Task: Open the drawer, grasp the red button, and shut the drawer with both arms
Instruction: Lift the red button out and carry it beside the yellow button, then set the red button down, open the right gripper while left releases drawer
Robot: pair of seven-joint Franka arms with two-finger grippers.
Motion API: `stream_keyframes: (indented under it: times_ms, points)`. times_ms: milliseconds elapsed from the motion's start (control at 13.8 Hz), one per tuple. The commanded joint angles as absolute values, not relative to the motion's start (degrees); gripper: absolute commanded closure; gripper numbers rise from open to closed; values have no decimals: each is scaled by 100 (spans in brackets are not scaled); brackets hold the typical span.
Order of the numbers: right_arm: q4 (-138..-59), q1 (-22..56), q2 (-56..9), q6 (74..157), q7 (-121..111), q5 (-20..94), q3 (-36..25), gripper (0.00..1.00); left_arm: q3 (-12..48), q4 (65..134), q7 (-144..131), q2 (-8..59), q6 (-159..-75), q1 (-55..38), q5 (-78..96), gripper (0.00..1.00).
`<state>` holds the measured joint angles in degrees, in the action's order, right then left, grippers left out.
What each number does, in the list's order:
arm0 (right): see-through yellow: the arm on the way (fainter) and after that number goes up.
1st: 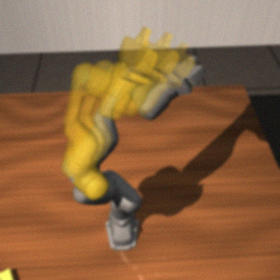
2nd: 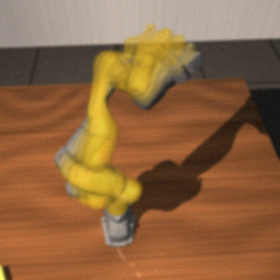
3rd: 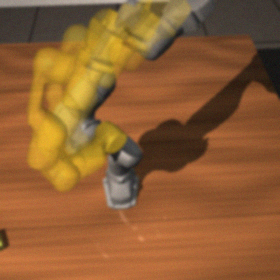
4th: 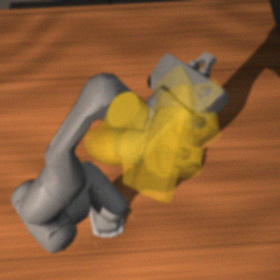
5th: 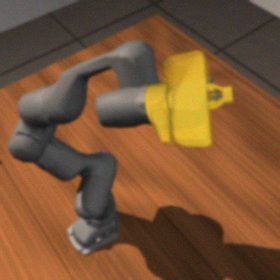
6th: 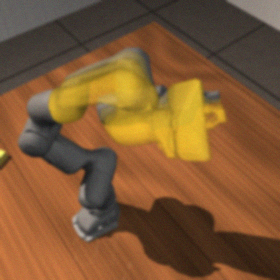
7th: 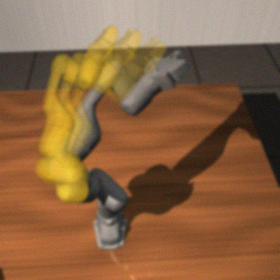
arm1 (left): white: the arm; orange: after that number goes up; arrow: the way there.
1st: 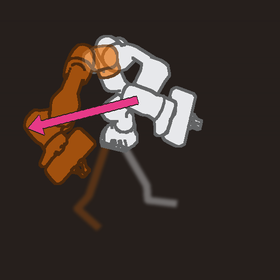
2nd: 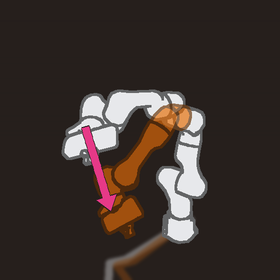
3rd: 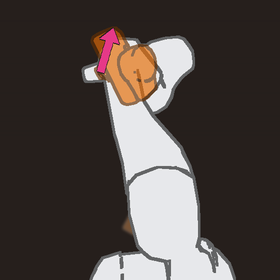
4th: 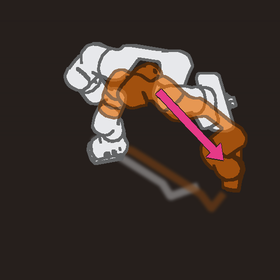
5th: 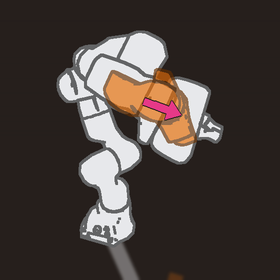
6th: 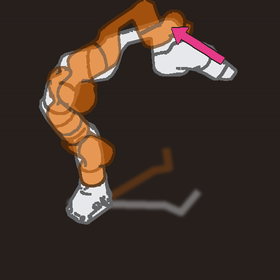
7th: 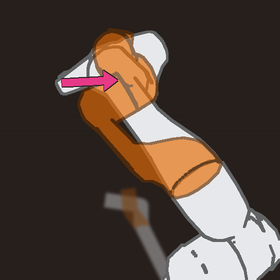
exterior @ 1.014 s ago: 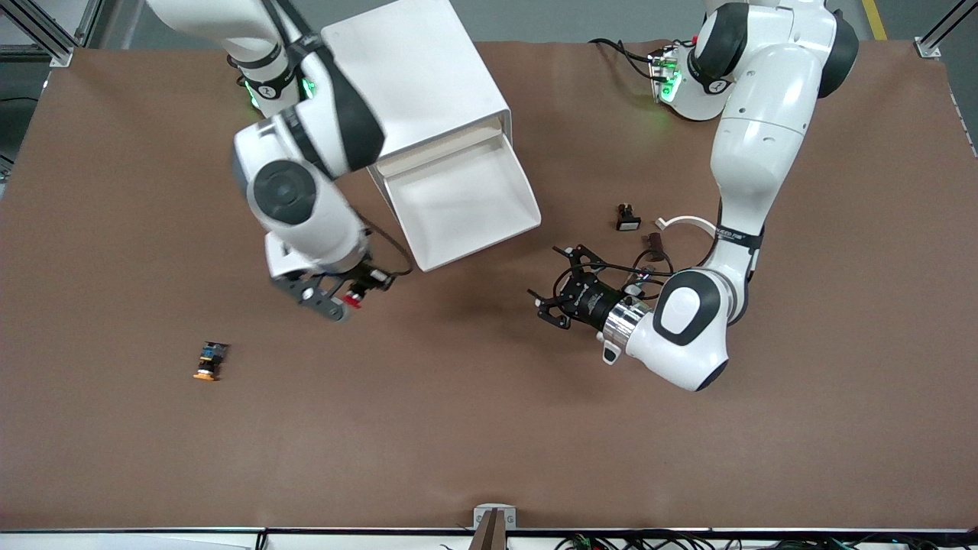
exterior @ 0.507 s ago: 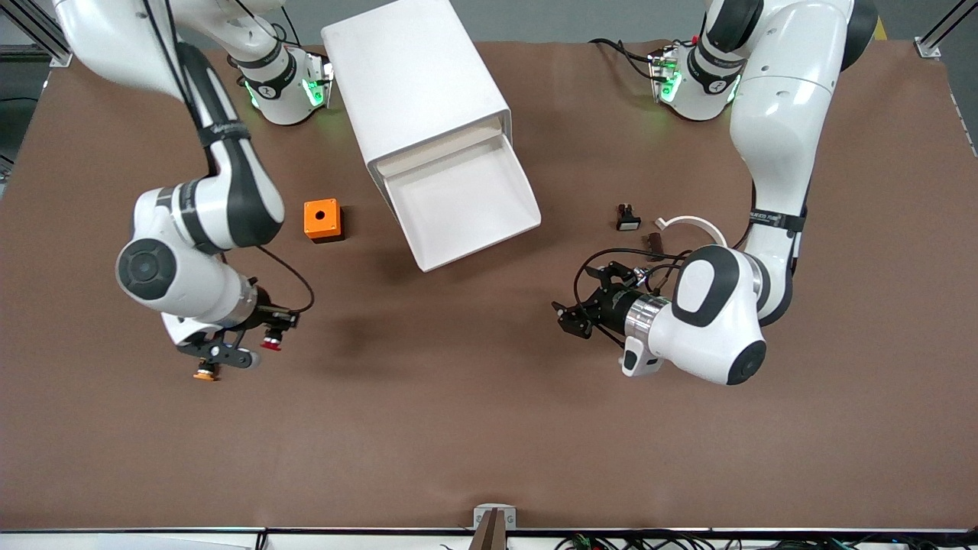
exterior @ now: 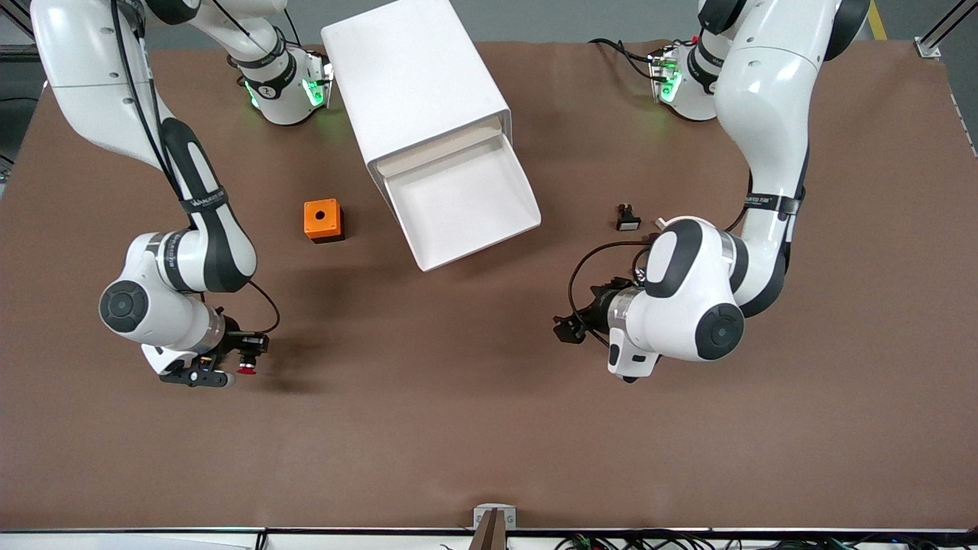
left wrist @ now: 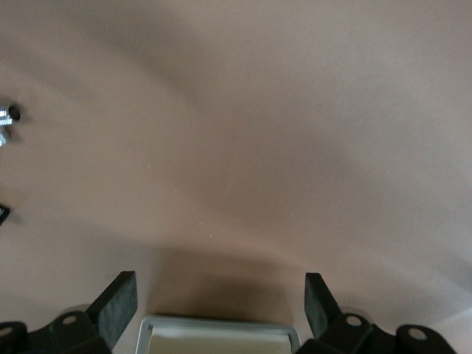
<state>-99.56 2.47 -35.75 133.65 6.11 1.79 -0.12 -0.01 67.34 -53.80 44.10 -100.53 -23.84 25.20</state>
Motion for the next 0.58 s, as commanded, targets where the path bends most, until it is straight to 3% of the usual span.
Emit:
stream_keyframes:
  times_ms: [0,507]
  points:
    - [-9879,141,-3709,13499,449,123,105,100,-18,6899,-5309,4228,-10204,-2645,1909,0]
    - [-9888,44,-3858,13702,343,158,105,99,-26,7022,-6212,4122,-10503,-3488,678,0]
